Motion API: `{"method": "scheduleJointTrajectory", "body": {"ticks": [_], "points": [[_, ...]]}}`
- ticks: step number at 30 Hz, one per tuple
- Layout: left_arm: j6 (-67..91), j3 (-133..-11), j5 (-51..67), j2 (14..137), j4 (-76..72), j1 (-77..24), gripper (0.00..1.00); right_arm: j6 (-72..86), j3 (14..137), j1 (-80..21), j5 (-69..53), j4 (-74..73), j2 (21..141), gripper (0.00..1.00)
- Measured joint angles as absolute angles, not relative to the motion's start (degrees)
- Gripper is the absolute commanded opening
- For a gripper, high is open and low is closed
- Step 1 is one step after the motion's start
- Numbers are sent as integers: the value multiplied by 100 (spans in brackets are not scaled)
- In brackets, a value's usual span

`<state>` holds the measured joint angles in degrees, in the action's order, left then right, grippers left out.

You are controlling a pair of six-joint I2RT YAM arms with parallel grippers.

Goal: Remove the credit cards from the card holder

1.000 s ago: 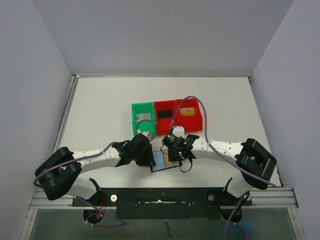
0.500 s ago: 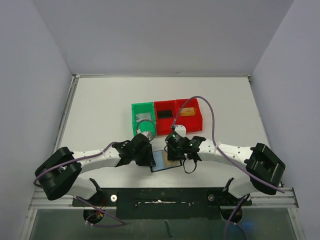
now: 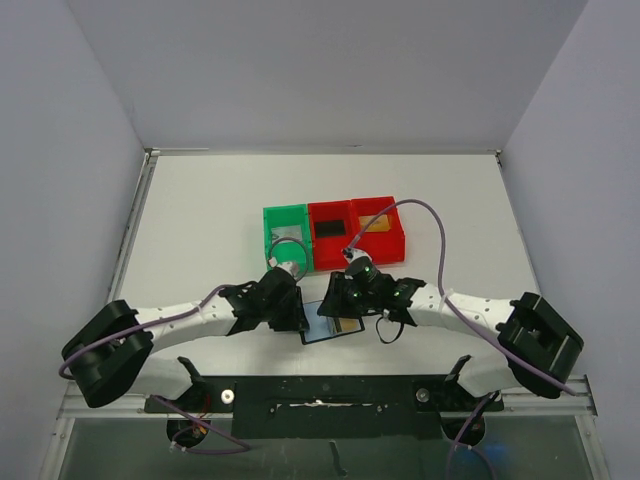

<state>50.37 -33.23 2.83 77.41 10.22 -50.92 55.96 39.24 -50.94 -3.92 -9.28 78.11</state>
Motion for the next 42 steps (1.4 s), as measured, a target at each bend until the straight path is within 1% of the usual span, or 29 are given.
{"method": "scheduleJointTrajectory", "body": {"ticks": [6, 10, 16, 19, 23, 30, 39, 42], "points": [[5253, -3227, -1, 7301, 1229, -5092, 30, 5618, 3916, -5022, -1125, -180, 8158, 41], [5642, -3009, -351, 6654, 1492, -5089, 32, 5651, 3913, -5000, -1404, 128, 8294, 41], [6023, -2766, -698, 5723, 1706, -5065, 37, 5688, 3776, -4790, -1313, 169, 8058, 41], [6020, -2766, -666, 5592, 1581, -5041, 38, 5704, 3612, -4637, -1229, 110, 7789, 41], [5972, -2773, -390, 5739, 1264, -4998, 39, 5747, 3369, -4460, -1157, 64, 7516, 41], [5920, -2943, 259, 6602, 720, -4980, 38, 5857, 3131, -4383, -1129, 67, 7463, 40], [5948, -2963, 615, 7210, 508, -4947, 33, 5876, 3114, -4386, -1448, 462, 8027, 37], [5946, -2945, 631, 7264, 456, -4912, 28, 5870, 3116, -4386, -1538, 541, 8241, 36]]}}
